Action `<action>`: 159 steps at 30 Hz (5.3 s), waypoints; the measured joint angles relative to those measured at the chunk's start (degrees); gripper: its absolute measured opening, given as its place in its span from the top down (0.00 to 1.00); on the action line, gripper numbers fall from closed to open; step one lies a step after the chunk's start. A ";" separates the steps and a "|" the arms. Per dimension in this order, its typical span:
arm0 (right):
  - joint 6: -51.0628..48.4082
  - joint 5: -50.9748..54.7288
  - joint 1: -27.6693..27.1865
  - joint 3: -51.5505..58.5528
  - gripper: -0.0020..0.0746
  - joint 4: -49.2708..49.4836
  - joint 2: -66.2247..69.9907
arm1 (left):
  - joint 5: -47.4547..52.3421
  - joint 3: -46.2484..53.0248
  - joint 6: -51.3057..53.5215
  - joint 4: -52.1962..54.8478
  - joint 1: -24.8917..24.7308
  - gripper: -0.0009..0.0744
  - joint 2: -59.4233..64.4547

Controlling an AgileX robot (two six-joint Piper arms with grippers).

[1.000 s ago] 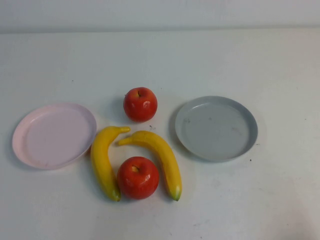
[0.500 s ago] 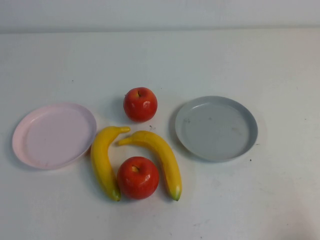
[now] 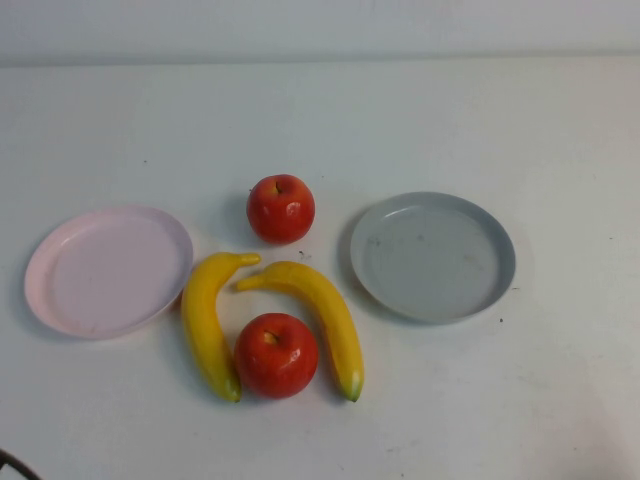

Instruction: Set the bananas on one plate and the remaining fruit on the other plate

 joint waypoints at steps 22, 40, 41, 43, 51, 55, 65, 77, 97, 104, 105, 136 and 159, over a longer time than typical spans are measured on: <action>0.00 0.00 0.00 0.00 1.00 0.00 0.00 | 11.10 -14.28 95.32 -68.12 -0.64 0.99 42.07; 0.00 0.00 0.00 0.00 1.00 0.00 0.00 | 4.07 -14.28 111.89 -77.43 -22.06 0.99 54.72; 0.00 0.00 0.00 0.00 1.00 0.00 0.00 | 4.28 -14.28 111.89 -77.57 -22.16 0.99 55.18; 0.00 0.00 0.00 0.00 1.00 0.00 0.00 | 4.70 -14.28 111.89 -77.56 -22.16 0.99 56.08; 0.00 0.00 0.00 0.00 1.00 0.00 0.00 | 2.93 -15.25 105.70 -74.91 -22.16 0.99 56.91; 0.00 0.00 0.00 0.00 1.00 0.00 0.00 | 0.05 -18.37 95.80 -64.39 -22.16 0.99 56.68; 0.00 0.00 0.00 0.00 1.00 0.00 0.00 | -15.43 -21.61 41.51 -13.71 -27.37 0.99 52.34; 0.00 0.00 0.00 0.00 1.00 0.00 0.00 | -54.60 -2.33 11.91 17.17 -40.06 0.99 51.67; 0.00 0.00 0.00 0.00 1.00 0.00 0.00 | -76.89 2.17 12.81 22.17 -40.39 0.10 68.02; 0.00 0.00 0.00 0.00 1.00 0.00 0.00 | -77.11 2.17 13.03 21.27 -40.39 0.10 72.21; 0.00 0.00 0.00 0.00 1.00 0.00 0.00 | -77.23 2.17 13.29 20.54 -40.39 0.10 72.19; 0.00 0.00 0.00 0.00 1.00 0.00 0.00 | -73.98 -4.37 12.89 14.45 -39.44 0.10 80.28; 0.00 0.00 0.00 0.00 1.00 0.00 0.00 | -74.70 -5.28 12.89 14.45 -39.44 0.22 82.48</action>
